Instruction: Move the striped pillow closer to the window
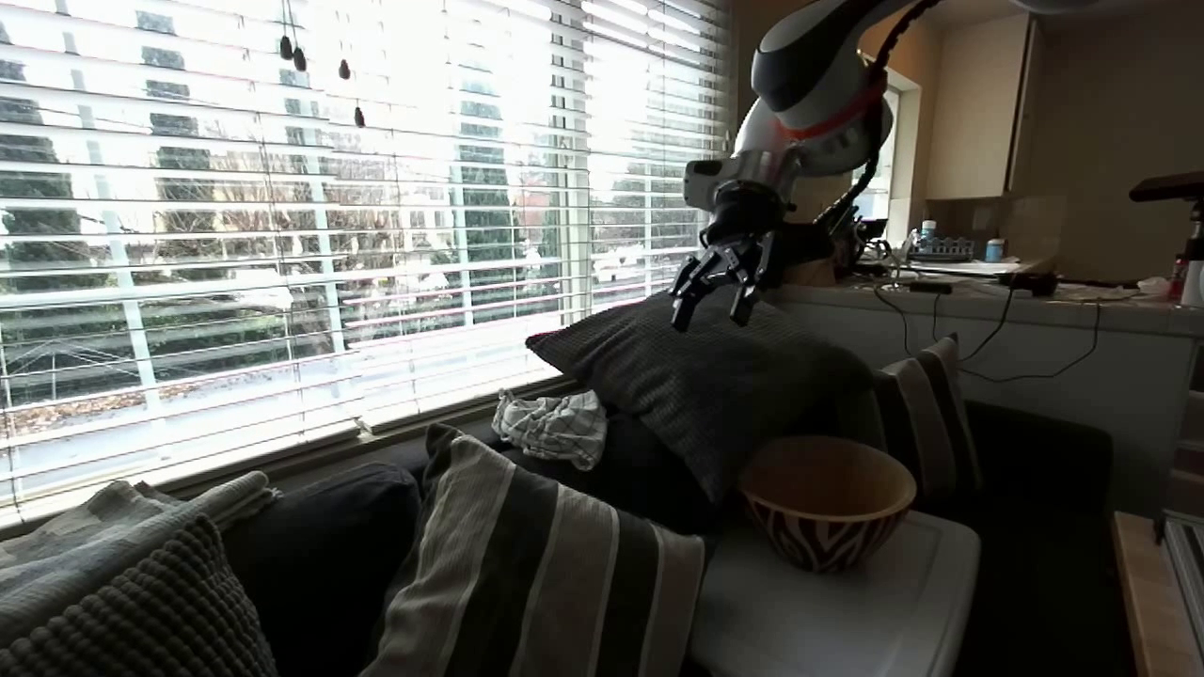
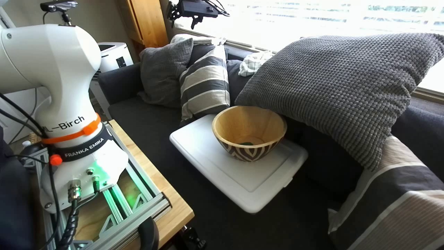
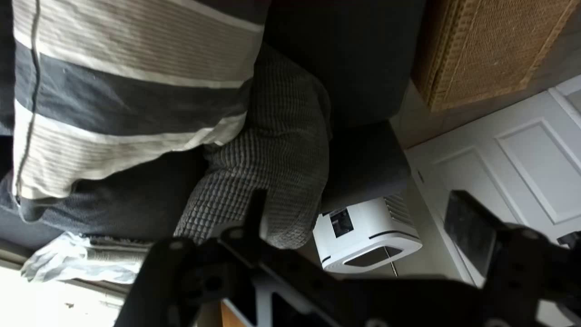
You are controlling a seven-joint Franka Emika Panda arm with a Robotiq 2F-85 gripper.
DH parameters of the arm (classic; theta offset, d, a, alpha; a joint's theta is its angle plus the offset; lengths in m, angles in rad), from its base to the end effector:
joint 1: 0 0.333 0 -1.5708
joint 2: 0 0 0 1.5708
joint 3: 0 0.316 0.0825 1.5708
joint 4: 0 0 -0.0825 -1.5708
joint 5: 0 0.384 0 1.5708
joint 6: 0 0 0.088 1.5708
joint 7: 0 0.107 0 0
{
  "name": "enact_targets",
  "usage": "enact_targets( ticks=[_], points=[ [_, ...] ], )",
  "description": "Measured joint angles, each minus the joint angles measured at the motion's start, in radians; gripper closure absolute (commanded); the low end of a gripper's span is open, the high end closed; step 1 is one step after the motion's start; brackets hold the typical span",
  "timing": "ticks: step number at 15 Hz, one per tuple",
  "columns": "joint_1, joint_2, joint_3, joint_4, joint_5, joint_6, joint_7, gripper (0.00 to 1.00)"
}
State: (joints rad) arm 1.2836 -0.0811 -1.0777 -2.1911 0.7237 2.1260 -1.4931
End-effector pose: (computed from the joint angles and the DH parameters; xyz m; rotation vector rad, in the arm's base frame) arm 0.5115 0.1320 0.4118 -2.0206 -1.5276 -0.4924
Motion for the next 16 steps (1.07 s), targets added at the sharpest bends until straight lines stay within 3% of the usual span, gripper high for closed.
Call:
enact_targets(
  ticks=[3, 8, 9, 12, 16],
  points=[
    [0.004, 0.073, -0.012, 0.044, 0.005, -0.028, -0.002, 0.0],
    [0.011, 0.093, -0.012, 0.053, 0.006, -0.028, -0.002, 0.0],
    [-0.03, 0.092, 0.03, 0.053, 0.005, -0.028, -0.001, 0.0],
    [-0.265, 0.116, 0.264, 0.082, 0.026, -0.021, -0.007, 0.0],
    [-0.573, 0.271, 0.576, 0.219, 0.059, 0.041, -0.038, 0.0]
  ],
)
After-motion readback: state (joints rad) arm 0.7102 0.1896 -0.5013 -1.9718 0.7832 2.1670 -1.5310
